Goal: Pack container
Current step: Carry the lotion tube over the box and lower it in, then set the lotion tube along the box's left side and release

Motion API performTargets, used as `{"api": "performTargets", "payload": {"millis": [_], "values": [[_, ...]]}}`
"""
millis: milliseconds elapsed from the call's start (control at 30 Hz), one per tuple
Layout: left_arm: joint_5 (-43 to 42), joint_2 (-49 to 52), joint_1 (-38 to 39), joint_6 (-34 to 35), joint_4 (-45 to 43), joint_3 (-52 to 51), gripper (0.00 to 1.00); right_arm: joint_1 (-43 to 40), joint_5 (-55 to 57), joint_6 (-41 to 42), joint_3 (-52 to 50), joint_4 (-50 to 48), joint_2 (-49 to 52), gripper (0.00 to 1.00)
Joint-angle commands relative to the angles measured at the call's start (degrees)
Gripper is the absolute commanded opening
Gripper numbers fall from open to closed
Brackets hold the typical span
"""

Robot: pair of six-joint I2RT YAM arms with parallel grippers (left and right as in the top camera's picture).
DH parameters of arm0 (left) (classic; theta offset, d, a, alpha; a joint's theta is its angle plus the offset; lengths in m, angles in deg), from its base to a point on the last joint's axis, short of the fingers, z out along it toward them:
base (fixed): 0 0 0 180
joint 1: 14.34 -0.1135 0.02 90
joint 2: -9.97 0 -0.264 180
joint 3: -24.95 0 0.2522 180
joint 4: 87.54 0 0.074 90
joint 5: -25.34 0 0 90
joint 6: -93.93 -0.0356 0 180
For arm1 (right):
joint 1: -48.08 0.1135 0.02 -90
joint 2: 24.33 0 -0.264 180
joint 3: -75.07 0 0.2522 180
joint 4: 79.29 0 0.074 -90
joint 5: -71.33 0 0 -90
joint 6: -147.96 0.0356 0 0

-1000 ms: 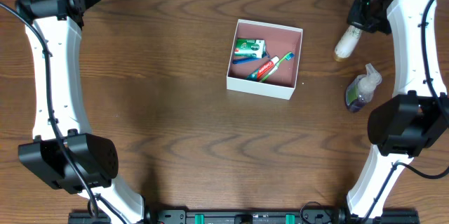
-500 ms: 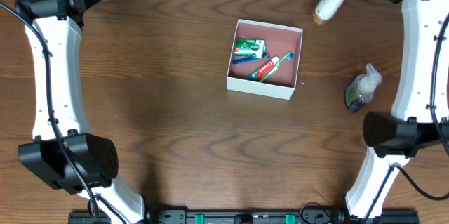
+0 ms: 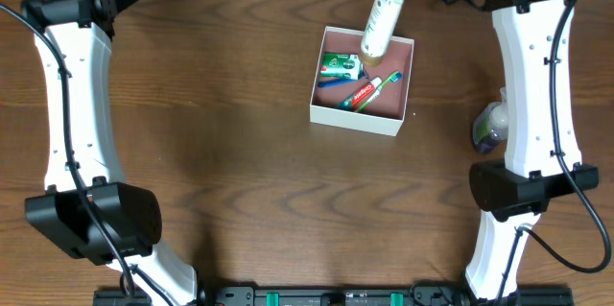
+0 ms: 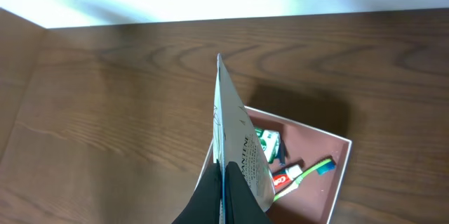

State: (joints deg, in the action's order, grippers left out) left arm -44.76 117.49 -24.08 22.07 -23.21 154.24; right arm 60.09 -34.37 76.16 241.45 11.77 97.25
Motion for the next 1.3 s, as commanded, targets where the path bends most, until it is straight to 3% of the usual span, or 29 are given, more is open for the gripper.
{"api": "performTargets", "payload": {"millis": [0, 1267], "values": [[0.94, -0.15, -0.11, -0.31, -0.04, -0.28, 0.98, 1.27, -0.85, -1.57, 0.52, -0.59, -1.05, 0.01], [0.94, -0.13, -0.11, -0.31, -0.04, -0.28, 0.98, 10.84, -1.29, -8.04, 0.24, 0.68, 13.18, 0.01]]}}
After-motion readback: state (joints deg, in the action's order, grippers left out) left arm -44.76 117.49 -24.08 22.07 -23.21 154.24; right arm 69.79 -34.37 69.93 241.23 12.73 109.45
